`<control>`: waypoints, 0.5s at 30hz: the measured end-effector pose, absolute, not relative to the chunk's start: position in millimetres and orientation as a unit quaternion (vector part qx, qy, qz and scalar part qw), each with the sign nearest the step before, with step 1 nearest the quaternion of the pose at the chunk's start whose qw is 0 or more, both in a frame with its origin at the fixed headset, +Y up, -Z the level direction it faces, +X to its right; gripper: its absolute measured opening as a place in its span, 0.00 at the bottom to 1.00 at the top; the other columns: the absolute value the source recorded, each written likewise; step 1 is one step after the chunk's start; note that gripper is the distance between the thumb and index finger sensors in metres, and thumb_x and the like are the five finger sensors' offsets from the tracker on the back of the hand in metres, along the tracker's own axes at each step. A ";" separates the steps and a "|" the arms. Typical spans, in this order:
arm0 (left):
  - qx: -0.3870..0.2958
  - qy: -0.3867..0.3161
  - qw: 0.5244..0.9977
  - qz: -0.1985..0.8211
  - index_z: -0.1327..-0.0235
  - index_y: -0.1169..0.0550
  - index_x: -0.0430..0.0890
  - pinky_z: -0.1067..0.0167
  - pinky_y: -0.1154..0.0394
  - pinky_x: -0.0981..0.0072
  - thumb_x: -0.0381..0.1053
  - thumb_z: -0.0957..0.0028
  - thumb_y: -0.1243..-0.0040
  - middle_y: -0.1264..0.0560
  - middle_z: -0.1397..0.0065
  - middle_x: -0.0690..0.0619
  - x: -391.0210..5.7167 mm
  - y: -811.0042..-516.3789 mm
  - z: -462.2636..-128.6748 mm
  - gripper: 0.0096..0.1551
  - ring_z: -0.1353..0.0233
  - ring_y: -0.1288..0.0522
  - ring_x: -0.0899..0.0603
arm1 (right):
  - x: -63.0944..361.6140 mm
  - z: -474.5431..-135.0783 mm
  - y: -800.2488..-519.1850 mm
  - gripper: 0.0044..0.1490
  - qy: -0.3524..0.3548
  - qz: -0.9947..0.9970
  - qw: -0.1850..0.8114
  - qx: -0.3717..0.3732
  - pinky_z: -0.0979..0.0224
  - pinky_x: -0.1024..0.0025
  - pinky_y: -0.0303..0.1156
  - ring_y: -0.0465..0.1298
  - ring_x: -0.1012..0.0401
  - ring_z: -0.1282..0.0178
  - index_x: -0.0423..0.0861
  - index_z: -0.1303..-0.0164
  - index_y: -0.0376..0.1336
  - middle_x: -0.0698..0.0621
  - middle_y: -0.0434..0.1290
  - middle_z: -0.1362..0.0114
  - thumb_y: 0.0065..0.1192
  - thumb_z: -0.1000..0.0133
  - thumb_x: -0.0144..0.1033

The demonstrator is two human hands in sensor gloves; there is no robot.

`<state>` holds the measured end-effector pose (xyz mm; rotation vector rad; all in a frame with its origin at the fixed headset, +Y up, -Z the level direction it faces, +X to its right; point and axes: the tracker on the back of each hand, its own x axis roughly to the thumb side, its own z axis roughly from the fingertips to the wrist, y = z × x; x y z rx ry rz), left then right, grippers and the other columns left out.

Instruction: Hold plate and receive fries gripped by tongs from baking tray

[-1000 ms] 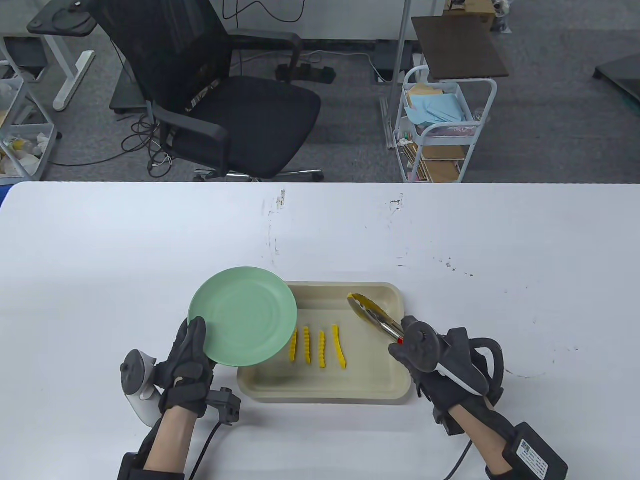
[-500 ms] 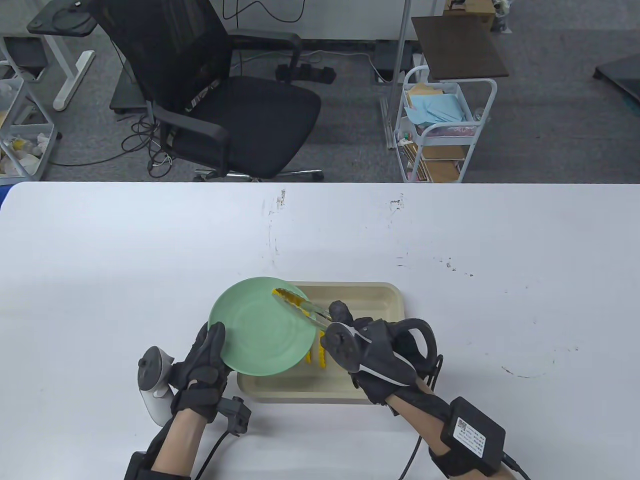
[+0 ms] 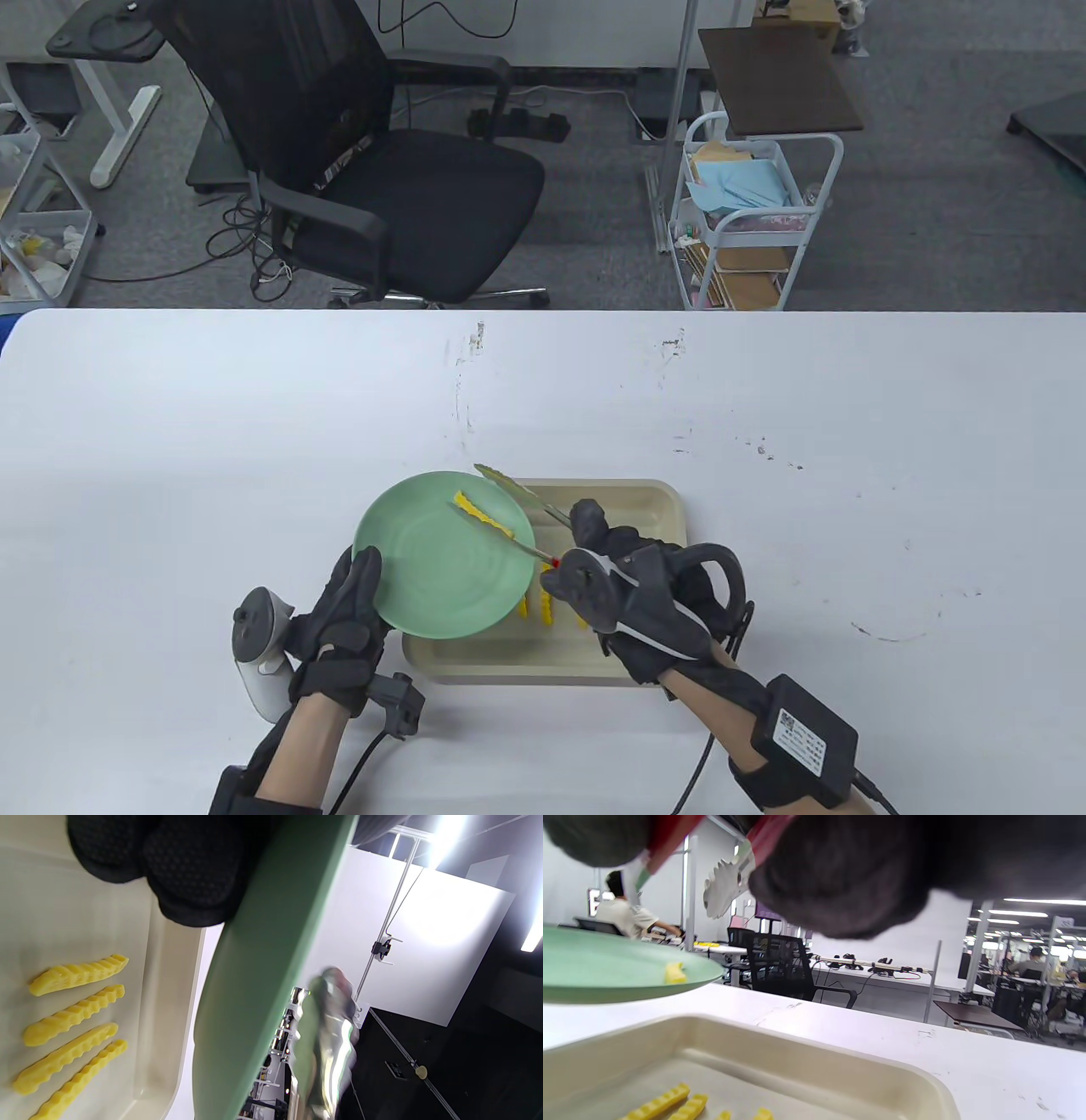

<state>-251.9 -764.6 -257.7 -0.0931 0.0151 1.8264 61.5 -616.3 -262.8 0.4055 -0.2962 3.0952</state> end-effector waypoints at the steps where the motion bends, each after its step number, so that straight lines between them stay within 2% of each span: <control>1: -0.037 0.008 0.610 0.792 0.21 0.52 0.34 0.46 0.28 0.42 0.56 0.31 0.62 0.33 0.32 0.44 -253.1 -764.4 -257.7 0.37 0.52 0.21 0.44 | 71.0 -263.1 -615.0 0.60 -0.087 0.989 0.015 0.118 0.63 0.56 0.81 0.84 0.59 0.70 0.40 0.29 0.57 0.47 0.76 0.47 0.54 0.60 0.73; 4: -0.027 0.012 0.609 0.793 0.21 0.52 0.34 0.46 0.28 0.42 0.56 0.31 0.62 0.33 0.32 0.44 -256.0 -764.1 -257.8 0.37 0.52 0.21 0.44 | 94.5 -265.0 -615.9 0.62 -0.057 0.994 0.034 0.090 0.62 0.56 0.80 0.82 0.59 0.66 0.38 0.29 0.54 0.46 0.72 0.43 0.55 0.60 0.74; 7: -0.016 0.018 0.609 0.793 0.21 0.52 0.34 0.46 0.28 0.42 0.56 0.31 0.62 0.33 0.32 0.44 -259.3 -763.7 -258.1 0.37 0.52 0.21 0.44 | 122.3 -267.7 -625.8 0.62 -0.014 0.997 0.042 0.059 0.71 0.60 0.81 0.81 0.60 0.71 0.34 0.32 0.56 0.44 0.72 0.42 0.58 0.60 0.73; 10: -0.013 0.021 0.609 0.793 0.21 0.52 0.34 0.46 0.28 0.42 0.56 0.31 0.62 0.33 0.32 0.44 -261.6 -763.8 -258.3 0.38 0.52 0.21 0.44 | 141.0 -269.6 -642.3 0.63 0.043 0.997 0.037 0.050 0.71 0.61 0.81 0.81 0.60 0.71 0.34 0.31 0.55 0.44 0.72 0.41 0.58 0.59 0.74; 15: -0.009 0.024 0.608 0.794 0.21 0.52 0.35 0.46 0.28 0.42 0.56 0.31 0.62 0.33 0.32 0.44 -262.8 -763.6 -258.3 0.37 0.52 0.21 0.44 | 153.1 -263.6 -676.7 0.61 0.136 0.989 0.022 0.056 0.71 0.61 0.80 0.81 0.62 0.73 0.44 0.23 0.48 0.46 0.73 0.44 0.54 0.56 0.74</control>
